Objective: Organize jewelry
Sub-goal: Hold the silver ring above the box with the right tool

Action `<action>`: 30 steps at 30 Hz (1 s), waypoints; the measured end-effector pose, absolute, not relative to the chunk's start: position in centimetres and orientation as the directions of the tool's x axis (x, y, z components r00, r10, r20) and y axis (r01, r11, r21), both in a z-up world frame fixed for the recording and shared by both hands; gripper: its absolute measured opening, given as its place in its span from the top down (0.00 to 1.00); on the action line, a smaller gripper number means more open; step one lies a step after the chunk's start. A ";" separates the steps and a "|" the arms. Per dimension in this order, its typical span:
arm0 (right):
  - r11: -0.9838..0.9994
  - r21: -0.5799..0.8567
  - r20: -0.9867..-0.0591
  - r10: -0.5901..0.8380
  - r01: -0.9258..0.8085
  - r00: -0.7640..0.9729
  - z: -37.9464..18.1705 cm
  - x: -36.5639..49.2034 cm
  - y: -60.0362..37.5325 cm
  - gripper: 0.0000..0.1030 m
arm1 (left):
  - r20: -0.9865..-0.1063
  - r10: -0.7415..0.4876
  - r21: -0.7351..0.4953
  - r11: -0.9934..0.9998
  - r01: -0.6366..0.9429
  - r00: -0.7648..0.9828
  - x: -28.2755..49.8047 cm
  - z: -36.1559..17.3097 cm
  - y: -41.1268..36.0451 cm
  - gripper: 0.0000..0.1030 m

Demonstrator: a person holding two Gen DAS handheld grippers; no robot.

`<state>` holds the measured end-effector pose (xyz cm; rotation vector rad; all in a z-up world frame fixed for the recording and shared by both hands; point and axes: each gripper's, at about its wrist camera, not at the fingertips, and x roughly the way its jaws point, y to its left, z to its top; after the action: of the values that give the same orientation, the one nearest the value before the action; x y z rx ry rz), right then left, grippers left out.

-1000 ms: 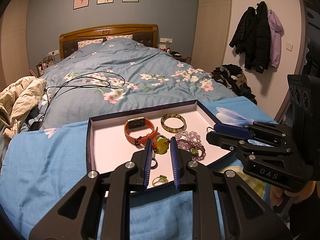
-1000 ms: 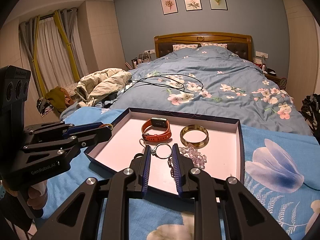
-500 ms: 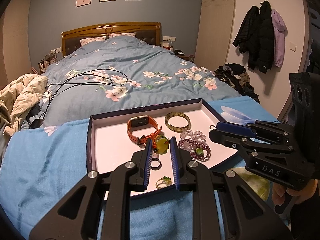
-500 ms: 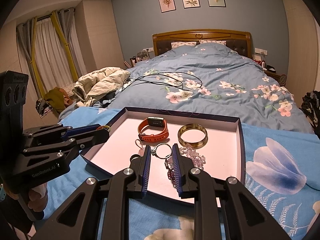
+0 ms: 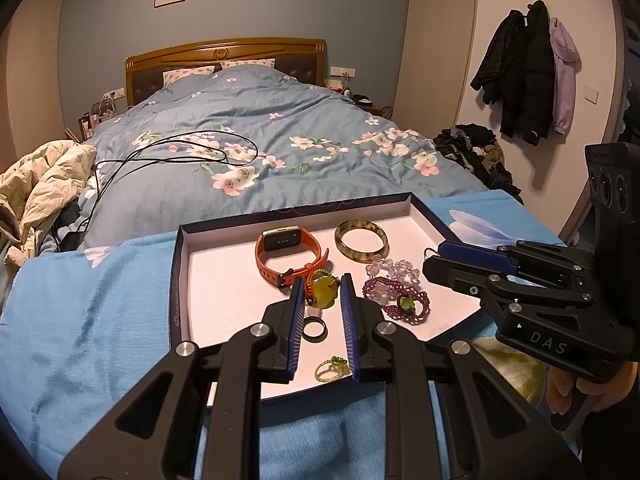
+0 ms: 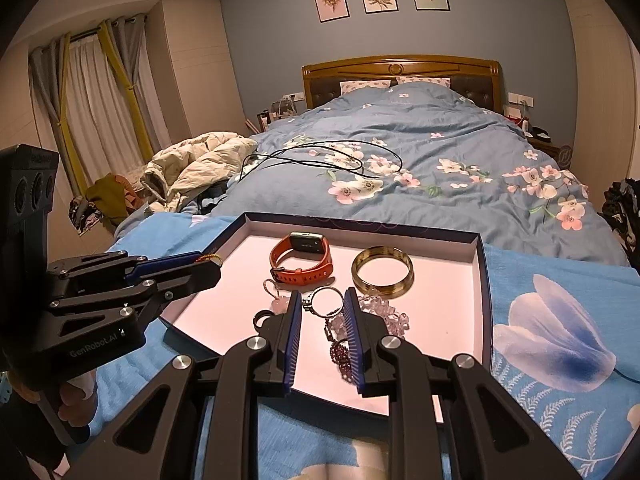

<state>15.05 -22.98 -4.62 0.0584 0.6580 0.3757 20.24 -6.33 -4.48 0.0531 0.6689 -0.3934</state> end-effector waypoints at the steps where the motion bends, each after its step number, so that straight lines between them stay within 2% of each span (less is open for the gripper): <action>1: 0.931 0.170 -0.587 0.358 -0.322 0.726 -4.7 15.1 -22.9 0.81 | -0.615 -0.337 -0.077 0.925 0.371 0.713 20.3 -4.5 -6.4 0.82; 30: 0.934 0.169 -0.604 0.349 -0.313 0.716 -5.3 16.1 -23.3 0.81 | -0.633 -0.317 -0.074 0.933 0.352 0.706 21.9 -5.4 -6.6 0.82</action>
<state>16.10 -23.28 -5.34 0.0556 0.6794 0.3670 21.85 -6.57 -5.39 0.0540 0.6931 -0.3719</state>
